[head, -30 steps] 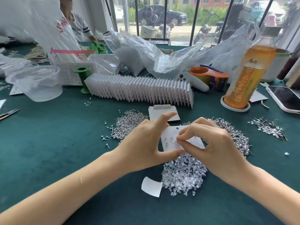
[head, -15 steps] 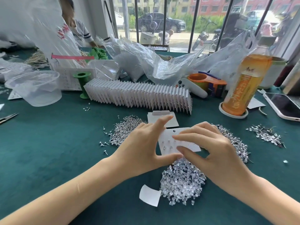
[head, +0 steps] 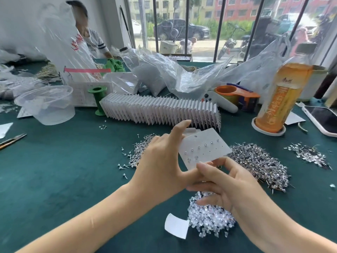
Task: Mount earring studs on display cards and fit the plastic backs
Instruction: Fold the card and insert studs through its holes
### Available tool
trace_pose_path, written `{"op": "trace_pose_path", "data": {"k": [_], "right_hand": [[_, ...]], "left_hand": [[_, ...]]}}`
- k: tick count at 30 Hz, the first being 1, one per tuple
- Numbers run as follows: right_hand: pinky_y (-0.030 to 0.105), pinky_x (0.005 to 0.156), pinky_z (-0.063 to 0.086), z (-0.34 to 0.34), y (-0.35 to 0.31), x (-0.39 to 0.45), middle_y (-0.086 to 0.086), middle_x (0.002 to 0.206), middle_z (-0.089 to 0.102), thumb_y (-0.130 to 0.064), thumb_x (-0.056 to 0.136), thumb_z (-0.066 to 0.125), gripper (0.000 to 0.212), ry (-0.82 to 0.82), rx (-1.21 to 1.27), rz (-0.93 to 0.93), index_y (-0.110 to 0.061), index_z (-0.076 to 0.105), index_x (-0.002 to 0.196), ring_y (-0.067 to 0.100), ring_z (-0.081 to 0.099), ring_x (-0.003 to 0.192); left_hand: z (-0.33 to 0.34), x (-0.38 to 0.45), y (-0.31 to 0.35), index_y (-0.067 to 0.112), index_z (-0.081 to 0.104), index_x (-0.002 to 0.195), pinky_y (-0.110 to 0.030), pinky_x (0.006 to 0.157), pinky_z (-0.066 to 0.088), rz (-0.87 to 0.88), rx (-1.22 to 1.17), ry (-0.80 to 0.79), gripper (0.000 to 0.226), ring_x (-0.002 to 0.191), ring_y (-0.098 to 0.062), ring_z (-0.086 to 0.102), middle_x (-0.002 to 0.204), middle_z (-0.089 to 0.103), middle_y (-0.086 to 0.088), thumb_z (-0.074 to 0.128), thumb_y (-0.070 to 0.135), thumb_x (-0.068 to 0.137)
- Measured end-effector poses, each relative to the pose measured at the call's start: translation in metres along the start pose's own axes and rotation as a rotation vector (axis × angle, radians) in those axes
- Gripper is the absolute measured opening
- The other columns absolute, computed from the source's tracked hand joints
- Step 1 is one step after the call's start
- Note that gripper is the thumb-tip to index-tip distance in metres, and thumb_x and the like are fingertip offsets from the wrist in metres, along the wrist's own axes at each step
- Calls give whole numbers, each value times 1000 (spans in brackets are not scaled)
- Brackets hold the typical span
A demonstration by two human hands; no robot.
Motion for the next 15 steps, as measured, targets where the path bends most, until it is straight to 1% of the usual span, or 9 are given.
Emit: {"op": "trace_pose_path", "data": {"k": [3, 6, 8, 10, 13, 15], "right_hand": [[29, 49, 56, -3, 0, 1, 15, 75, 72, -32, 48, 79, 53, 34, 49, -33, -9, 63, 92, 29, 72, 69], [28, 45, 54, -6, -2, 2, 10, 66, 69, -33, 49, 76, 42, 61, 53, -56, -13, 67, 85, 25, 68, 58], [26, 43, 53, -5, -3, 1, 9, 64, 68, -30, 54, 74, 39, 50, 40, -59, -10, 66, 87, 23, 67, 54], [26, 44, 53, -5, -4, 1, 11, 67, 70, -29, 57, 73, 38, 41, 27, -66, -9, 66, 89, 23, 68, 55], [26, 47, 54, -6, -4, 0, 15, 77, 73, -28, 60, 72, 41, 35, 3, -73, -8, 67, 95, 24, 70, 60], [25, 48, 54, -6, -6, 0, 15, 79, 74, -23, 67, 70, 32, 24, 3, -84, -9, 67, 96, 24, 71, 62]], "left_hand": [[-1, -3, 11, 17, 43, 134, -13, 76, 31, 42, 12, 15, 79, 89, -6, 48, 93, 59, 13, 65, 54, 67], [1, -5, 17, 16, 44, 133, -15, 78, 31, 61, 15, 16, 76, 90, -7, 48, 92, 64, 8, 66, 48, 68], [1, -6, 17, 18, 44, 133, -15, 77, 31, 51, 14, 9, 75, 89, -7, 49, 92, 65, 6, 68, 45, 68], [2, -6, 17, 19, 43, 134, -15, 76, 31, 35, 16, -9, 76, 87, -6, 49, 92, 65, 7, 70, 44, 67], [4, -6, 17, 18, 44, 134, -17, 77, 33, 21, 18, -29, 75, 85, -7, 48, 92, 66, 6, 69, 44, 68], [5, -6, 17, 19, 44, 134, -18, 79, 34, 25, 13, -38, 75, 86, -7, 48, 93, 66, 6, 68, 46, 69]]}}
Point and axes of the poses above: each hand's wrist, its own x-axis towards the middle knuckle, its own z-axis out of the palm, y = z × x, the point moved 10 cm from there along x, towards the middle knuckle
